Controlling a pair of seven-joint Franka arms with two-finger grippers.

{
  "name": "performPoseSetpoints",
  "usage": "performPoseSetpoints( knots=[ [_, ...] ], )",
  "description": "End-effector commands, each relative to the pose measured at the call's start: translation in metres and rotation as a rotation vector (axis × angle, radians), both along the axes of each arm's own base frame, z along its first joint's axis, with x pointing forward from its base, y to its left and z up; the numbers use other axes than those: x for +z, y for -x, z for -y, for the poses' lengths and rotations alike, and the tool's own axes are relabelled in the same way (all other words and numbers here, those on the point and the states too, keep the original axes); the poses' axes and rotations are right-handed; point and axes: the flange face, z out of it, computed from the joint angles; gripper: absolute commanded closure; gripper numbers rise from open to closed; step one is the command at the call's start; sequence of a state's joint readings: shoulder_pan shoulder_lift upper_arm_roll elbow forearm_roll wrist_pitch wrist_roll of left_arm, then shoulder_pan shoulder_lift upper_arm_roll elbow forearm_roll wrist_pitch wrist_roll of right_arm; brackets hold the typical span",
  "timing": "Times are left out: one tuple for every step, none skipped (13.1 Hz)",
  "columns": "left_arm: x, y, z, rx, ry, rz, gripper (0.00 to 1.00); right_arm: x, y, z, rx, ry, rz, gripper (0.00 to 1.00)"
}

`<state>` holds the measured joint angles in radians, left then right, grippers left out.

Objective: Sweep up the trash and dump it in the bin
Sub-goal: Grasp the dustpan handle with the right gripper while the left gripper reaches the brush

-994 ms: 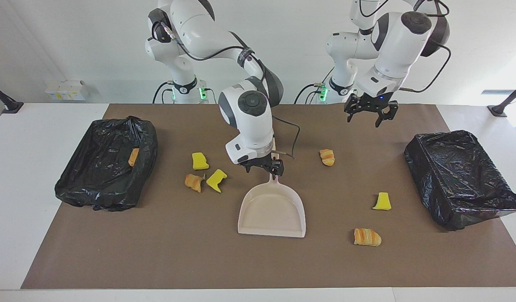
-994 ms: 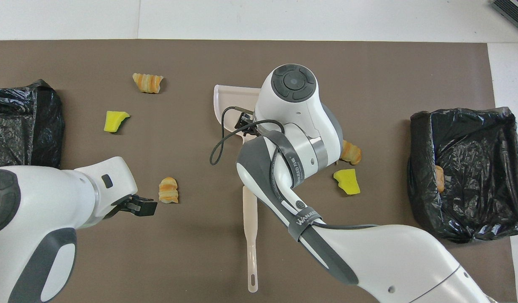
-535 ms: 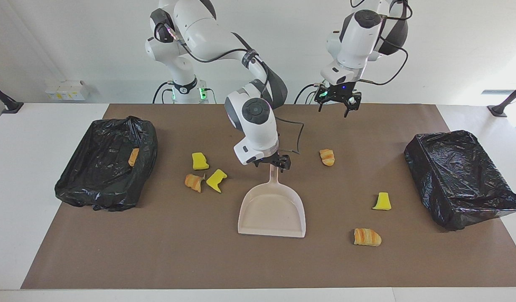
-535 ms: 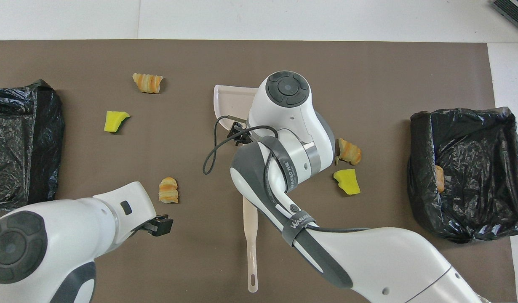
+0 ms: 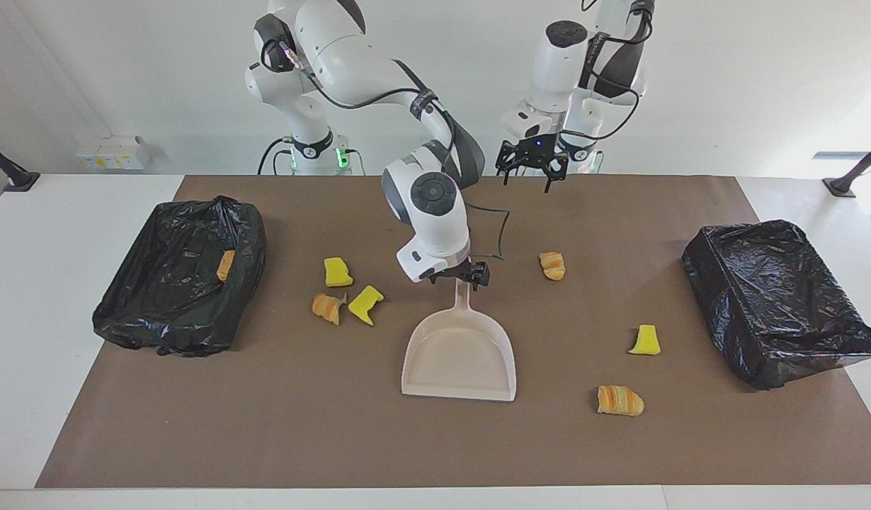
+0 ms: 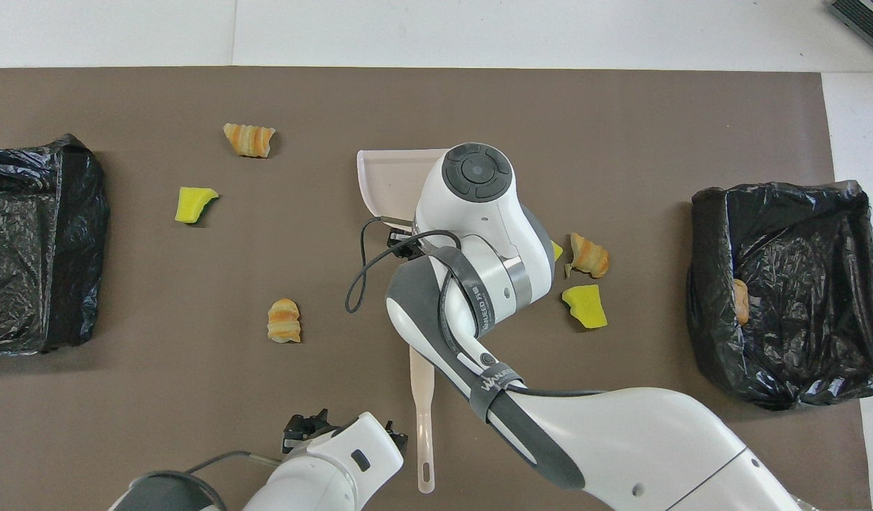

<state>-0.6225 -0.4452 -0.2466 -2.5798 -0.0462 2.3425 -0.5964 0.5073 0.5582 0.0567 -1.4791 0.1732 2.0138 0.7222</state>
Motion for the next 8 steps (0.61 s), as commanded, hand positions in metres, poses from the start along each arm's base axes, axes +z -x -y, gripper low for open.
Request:
performPoseSetpoints(
  knots=[
    [-0.028, 0.025, 0.019, 0.01, 0.019, 0.014, 0.0, 0.006, 0.001, 0.008, 0.013, -0.021, -0.001, 1.0],
    [-0.036, 0.033, 0.031, 0.025, 0.031, 0.016, 0.0, 0.01, -0.002, 0.013, 0.016, -0.013, -0.012, 1.0],
    [-0.047, 0.038, 0.04, 0.013, 0.024, 0.004, 0.0, 0.011, -0.002, 0.015, 0.058, -0.01, -0.017, 1.0],
    [-0.055, 0.036, 0.048, 0.015, 0.029, -0.008, 0.0, 0.017, -0.003, 0.017, 0.095, -0.023, -0.011, 1.0],
    [-0.061, 0.033, 0.057, 0.011, 0.035, -0.02, 0.0, 0.025, -0.005, 0.023, 0.116, -0.027, -0.005, 1.0],
    [-0.063, 0.028, 0.067, 0.011, 0.041, -0.033, 0.0, 0.035, -0.009, 0.036, 0.155, -0.032, 0.0, 1.0],
    [-0.064, 0.023, 0.077, 0.01, 0.048, -0.045, 0.0, 0.047, -0.01, 0.046, 0.198, -0.043, 0.01, 1.0],
    [-0.062, 0.019, 0.084, 0.008, 0.056, -0.05, 0.0, 0.06, -0.012, 0.06, 0.241, -0.049, 0.014, 1.0]
  ],
)
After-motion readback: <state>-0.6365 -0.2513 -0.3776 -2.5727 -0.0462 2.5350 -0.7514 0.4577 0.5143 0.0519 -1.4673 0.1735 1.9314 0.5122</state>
